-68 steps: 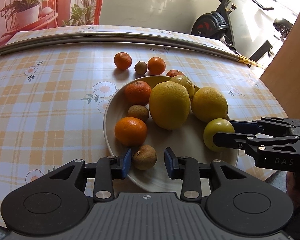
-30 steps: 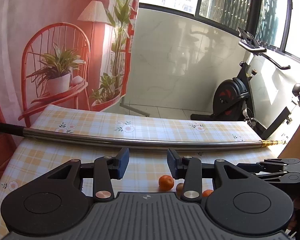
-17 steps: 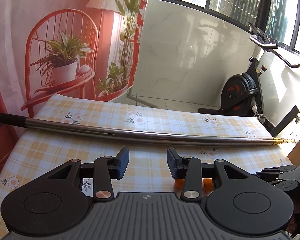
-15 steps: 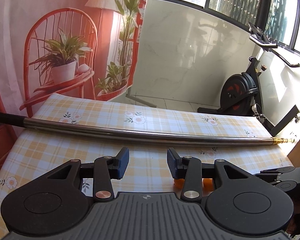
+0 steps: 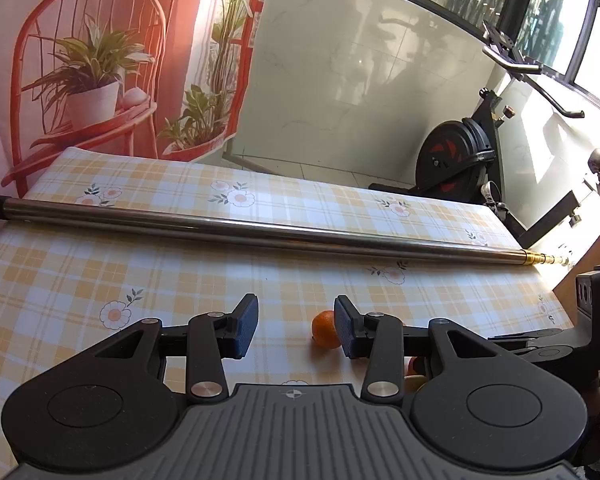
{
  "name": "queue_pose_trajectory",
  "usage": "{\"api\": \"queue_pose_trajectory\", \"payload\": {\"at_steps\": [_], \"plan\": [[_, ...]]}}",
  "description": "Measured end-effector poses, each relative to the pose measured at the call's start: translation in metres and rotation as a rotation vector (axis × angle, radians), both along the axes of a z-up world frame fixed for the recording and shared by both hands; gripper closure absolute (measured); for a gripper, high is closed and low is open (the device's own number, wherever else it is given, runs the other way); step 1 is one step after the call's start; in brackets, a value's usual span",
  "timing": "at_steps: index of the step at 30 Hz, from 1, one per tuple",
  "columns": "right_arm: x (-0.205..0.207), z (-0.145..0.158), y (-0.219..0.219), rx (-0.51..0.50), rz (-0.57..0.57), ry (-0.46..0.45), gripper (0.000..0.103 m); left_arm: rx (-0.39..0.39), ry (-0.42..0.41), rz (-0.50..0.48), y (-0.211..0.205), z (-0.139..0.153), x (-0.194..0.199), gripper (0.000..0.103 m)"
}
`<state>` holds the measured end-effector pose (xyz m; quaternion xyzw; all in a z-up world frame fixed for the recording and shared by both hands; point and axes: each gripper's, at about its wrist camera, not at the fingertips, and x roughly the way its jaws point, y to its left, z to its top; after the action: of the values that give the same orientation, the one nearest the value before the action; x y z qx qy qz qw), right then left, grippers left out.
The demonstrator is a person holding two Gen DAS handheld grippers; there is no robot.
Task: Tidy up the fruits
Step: 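Move both grippers from the bowl toward the oranges left on the table, then grasp an orange with the right gripper while the left grasps another orange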
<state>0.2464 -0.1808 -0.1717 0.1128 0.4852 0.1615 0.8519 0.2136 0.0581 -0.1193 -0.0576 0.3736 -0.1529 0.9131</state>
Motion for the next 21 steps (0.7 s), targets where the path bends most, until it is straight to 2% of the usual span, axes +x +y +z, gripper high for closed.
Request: {"api": "queue_pose_trajectory", "payload": {"at_steps": [4,9,13,21], "plan": [[-0.007,0.002,-0.006,-0.004,-0.022,-0.043,0.070,0.002,0.039,-0.032,-0.007,-0.011,0.007,0.059],[-0.022,0.007,-0.016,-0.033,-0.067,-0.122,0.070,-0.045,0.109,-0.030,-0.013,-0.029,0.021,0.060],[-0.032,0.008,-0.024,-0.039,-0.086,-0.145,0.070,-0.031,0.126,-0.052,-0.025,-0.038,0.027,0.060],[-0.043,0.006,-0.032,-0.020,-0.118,-0.171,0.070,-0.108,0.195,0.011,-0.028,-0.058,0.049,0.060]]}}
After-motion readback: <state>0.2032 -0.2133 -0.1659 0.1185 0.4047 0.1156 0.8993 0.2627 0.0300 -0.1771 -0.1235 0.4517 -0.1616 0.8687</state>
